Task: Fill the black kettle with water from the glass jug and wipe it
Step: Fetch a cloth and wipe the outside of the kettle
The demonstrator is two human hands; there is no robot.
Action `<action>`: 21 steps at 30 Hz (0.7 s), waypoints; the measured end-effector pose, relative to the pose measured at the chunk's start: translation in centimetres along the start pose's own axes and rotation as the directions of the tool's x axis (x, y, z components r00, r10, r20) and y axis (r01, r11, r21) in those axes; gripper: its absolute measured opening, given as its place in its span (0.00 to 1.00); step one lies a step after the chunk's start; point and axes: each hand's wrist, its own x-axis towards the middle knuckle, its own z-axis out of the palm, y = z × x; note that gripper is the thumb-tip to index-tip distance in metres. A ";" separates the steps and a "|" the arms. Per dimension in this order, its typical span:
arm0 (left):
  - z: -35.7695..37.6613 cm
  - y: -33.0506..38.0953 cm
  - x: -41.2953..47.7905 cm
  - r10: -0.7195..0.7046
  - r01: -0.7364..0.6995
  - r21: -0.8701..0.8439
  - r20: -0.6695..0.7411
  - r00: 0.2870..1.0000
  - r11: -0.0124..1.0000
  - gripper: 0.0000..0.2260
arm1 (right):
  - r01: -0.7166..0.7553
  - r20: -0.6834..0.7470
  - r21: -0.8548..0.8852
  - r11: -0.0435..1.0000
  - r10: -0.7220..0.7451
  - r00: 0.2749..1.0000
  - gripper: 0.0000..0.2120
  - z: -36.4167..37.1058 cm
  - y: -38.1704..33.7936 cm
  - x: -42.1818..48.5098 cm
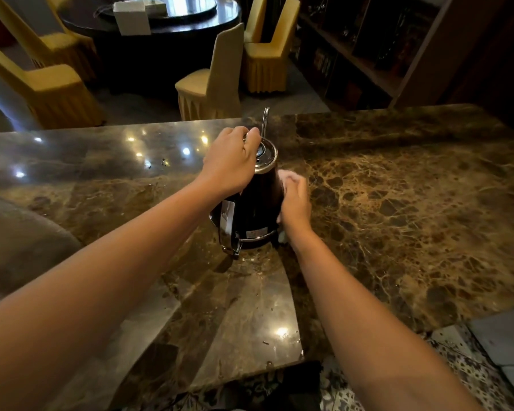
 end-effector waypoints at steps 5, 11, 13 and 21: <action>-0.1 0.2 0.1 -0.003 0.003 -0.015 0.018 1.000 1.000 0.17 | -0.041 0.032 -0.194 0.980 0.048 0.998 0.13 -2.5 1.0 -3.3; 0.3 0.8 -0.8 -0.115 0.113 -0.041 -0.048 0.992 0.993 0.26 | 0.094 0.108 -0.304 0.948 -0.063 0.992 0.12 -3.0 1.1 -8.5; 0.4 1.0 -1.5 -0.160 0.154 -0.065 -0.105 0.981 0.986 0.25 | 0.153 0.170 -0.320 0.935 -0.102 0.980 0.15 -3.2 2.4 -10.0; 0.5 1.5 -2.7 -0.251 0.243 -0.067 -0.171 0.953 0.968 0.21 | -0.580 0.438 0.462 0.671 0.396 0.807 0.17 -6.2 2.2 -11.5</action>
